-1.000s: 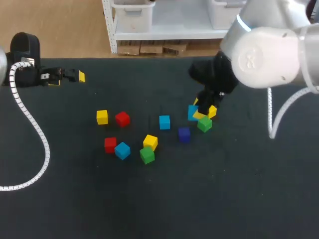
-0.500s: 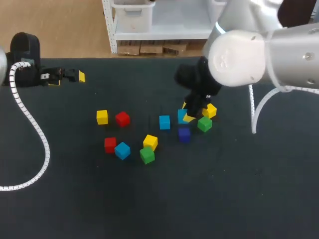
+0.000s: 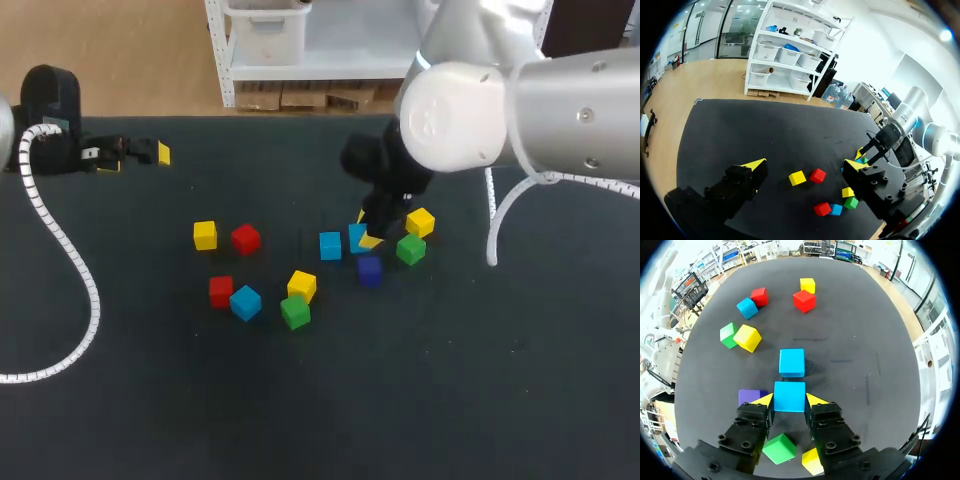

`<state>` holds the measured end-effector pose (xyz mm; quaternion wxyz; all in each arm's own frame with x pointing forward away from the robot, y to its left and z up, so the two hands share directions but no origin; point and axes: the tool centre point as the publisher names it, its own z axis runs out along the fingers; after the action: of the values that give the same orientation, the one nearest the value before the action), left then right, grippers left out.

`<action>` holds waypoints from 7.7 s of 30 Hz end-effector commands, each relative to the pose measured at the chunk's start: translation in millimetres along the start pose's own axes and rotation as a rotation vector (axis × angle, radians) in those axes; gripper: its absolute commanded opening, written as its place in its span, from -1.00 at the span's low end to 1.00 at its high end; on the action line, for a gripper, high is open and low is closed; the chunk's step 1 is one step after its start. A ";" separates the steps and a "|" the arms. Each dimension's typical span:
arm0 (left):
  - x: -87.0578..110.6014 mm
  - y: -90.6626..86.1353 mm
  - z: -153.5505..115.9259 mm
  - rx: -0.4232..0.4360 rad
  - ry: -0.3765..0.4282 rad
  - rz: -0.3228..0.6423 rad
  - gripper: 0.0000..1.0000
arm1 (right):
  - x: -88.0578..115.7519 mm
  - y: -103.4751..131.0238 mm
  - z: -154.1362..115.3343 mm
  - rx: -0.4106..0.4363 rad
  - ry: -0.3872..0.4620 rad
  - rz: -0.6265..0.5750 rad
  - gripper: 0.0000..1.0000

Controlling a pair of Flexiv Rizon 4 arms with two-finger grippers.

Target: Place the blue cubes, place green cubes on the blue cubes, place the yellow cubes on the green cubes, then place the red cubes on the yellow cubes, and place purple cube on the red cubes.

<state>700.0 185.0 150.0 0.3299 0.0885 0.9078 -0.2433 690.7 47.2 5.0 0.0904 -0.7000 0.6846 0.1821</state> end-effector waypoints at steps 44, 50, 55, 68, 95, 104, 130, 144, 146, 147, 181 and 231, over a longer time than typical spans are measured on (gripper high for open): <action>0.0 0.0 0.0 0.000 0.000 0.000 1.00 | 3.9 -5.9 12.0 -0.008 -0.017 0.002 -1.00; 0.0 0.0 0.0 0.000 0.000 0.000 1.00 | 4.4 -6.9 11.7 -0.006 -0.020 0.003 -1.00; 0.0 0.0 0.0 0.000 0.000 0.000 1.00 | 4.5 -7.3 11.0 -0.004 -0.022 0.002 -1.00; 0.0 0.0 0.0 0.000 0.000 0.000 1.00 | 6.2 -7.4 11.9 -0.008 -0.027 -0.001 -0.75; 0.0 0.0 0.0 0.000 0.000 0.000 1.00 | 7.7 -8.6 12.9 -0.012 -0.035 0.001 -0.30; 0.0 0.0 0.0 0.000 0.000 0.000 1.00 | 8.7 -8.1 11.1 -0.014 -0.035 0.000 -0.15; 0.0 0.0 0.0 0.000 0.000 0.000 1.00 | 5.8 -7.1 14.6 -0.041 -0.056 -0.048 -0.24; 0.0 0.0 0.0 0.000 0.000 0.000 1.00 | 6.6 -6.0 9.5 -0.039 -0.051 -0.044 1.00; 0.0 0.0 0.0 0.000 0.000 0.000 1.00 | 7.4 -5.8 6.2 -0.035 -0.050 -0.040 1.00; 0.0 0.0 0.0 0.000 0.000 0.000 1.00 | 8.0 -5.6 3.8 -0.031 -0.048 -0.037 1.00; 0.0 0.0 0.0 0.000 0.000 0.000 1.00 | 106.0 65.0 -97.7 0.096 -0.438 0.056 1.00; 16.4 6.1 -6.0 0.209 0.302 1.069 1.00 | 111.7 84.8 -115.7 0.027 -0.397 0.049 1.00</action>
<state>687.5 190.3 141.5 0.3263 0.3373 0.8647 -0.1790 620.6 -103.9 79.6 0.2280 -0.6323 0.6731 0.3085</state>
